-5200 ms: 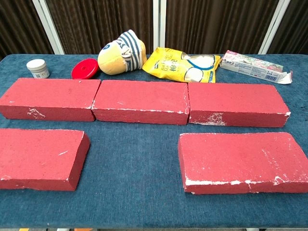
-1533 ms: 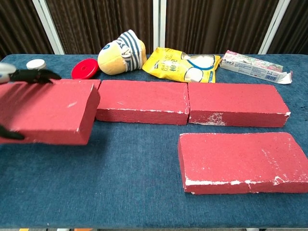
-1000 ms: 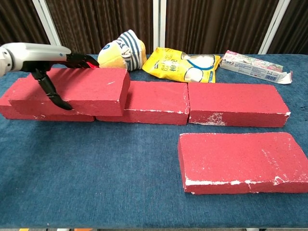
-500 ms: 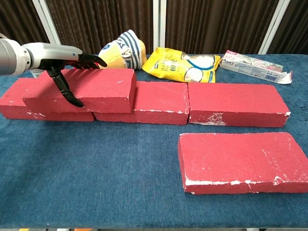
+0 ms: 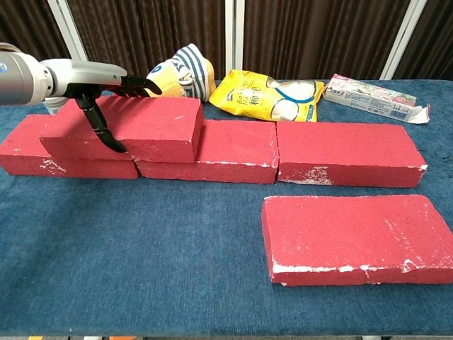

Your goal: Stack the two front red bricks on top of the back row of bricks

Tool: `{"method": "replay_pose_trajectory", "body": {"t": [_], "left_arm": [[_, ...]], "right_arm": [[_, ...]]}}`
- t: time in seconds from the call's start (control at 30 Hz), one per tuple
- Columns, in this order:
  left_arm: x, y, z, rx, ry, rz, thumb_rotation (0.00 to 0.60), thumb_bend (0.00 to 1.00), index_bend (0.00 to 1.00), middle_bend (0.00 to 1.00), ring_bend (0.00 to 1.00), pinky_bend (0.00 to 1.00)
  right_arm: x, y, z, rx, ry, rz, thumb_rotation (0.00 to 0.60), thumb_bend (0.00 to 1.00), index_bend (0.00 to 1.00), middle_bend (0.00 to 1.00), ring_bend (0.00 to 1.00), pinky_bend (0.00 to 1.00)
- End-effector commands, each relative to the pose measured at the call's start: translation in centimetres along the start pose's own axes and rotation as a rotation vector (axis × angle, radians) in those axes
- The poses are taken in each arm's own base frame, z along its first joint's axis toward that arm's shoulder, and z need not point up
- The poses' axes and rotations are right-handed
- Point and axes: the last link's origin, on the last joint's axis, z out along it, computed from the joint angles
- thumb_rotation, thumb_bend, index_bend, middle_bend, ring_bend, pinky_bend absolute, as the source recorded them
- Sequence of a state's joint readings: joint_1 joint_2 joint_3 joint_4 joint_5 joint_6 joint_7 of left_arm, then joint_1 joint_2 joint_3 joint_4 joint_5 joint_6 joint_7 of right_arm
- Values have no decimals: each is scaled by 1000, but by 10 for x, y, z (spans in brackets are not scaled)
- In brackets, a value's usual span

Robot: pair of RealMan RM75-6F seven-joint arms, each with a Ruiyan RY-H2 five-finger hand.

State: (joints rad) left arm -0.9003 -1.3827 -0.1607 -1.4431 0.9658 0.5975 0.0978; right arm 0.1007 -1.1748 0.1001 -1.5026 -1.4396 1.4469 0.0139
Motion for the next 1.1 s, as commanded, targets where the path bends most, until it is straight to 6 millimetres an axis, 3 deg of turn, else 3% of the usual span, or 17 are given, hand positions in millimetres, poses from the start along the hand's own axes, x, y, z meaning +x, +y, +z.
{"method": "replay_pose_trajectory", "body": {"t": [0.03, 0.67, 1.1], "left_arm": [[1, -1, 2, 0, -6, 4, 600, 180, 17, 232, 106, 92], [-1, -15, 12, 40, -22, -42, 600, 181, 18, 232, 105, 89], [0, -7, 12, 15, -20, -34, 600, 179, 18, 232, 105, 85]], "right_arm": [[0, 0, 0, -1, -1, 0, 600, 138, 0, 0, 0, 0], [-2, 0, 2, -3, -16, -5, 600, 140, 0, 0, 0, 0], [-2, -2, 1, -2, -19, -3, 600, 141, 0, 0, 0, 0]]}}
